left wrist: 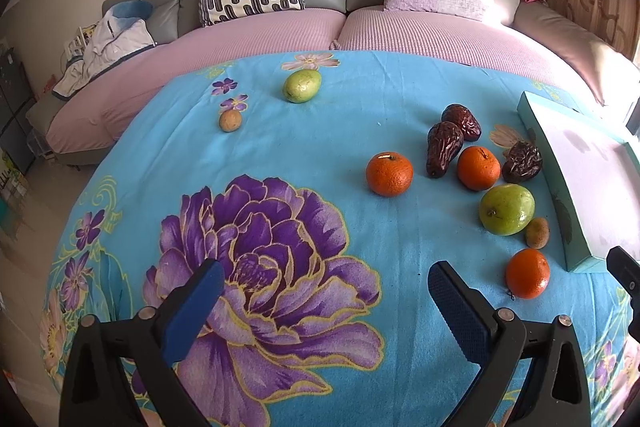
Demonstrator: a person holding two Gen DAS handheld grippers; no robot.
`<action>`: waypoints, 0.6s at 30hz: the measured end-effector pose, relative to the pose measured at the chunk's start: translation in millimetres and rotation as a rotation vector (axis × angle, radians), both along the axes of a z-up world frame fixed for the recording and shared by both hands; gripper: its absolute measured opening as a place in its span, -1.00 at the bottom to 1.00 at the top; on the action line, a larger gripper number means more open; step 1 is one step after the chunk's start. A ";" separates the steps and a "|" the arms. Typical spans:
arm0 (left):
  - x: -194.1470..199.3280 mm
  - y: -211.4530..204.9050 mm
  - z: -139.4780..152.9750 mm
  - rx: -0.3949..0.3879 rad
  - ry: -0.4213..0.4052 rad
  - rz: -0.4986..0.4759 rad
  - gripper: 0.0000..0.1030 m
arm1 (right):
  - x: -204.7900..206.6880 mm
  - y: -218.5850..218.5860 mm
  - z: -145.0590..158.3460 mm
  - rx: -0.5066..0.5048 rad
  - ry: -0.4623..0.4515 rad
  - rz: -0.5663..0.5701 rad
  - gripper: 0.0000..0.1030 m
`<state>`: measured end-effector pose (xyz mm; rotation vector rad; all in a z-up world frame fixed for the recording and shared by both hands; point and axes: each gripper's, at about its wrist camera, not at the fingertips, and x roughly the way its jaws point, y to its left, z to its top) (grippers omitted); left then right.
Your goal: Organize fruits
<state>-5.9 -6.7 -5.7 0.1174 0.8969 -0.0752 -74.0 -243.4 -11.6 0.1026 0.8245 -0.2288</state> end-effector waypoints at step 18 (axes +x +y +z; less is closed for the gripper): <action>-0.7 -0.6 -0.8 0.002 0.001 -0.002 1.00 | 0.0 -0.1 -0.4 0.003 0.009 0.001 0.91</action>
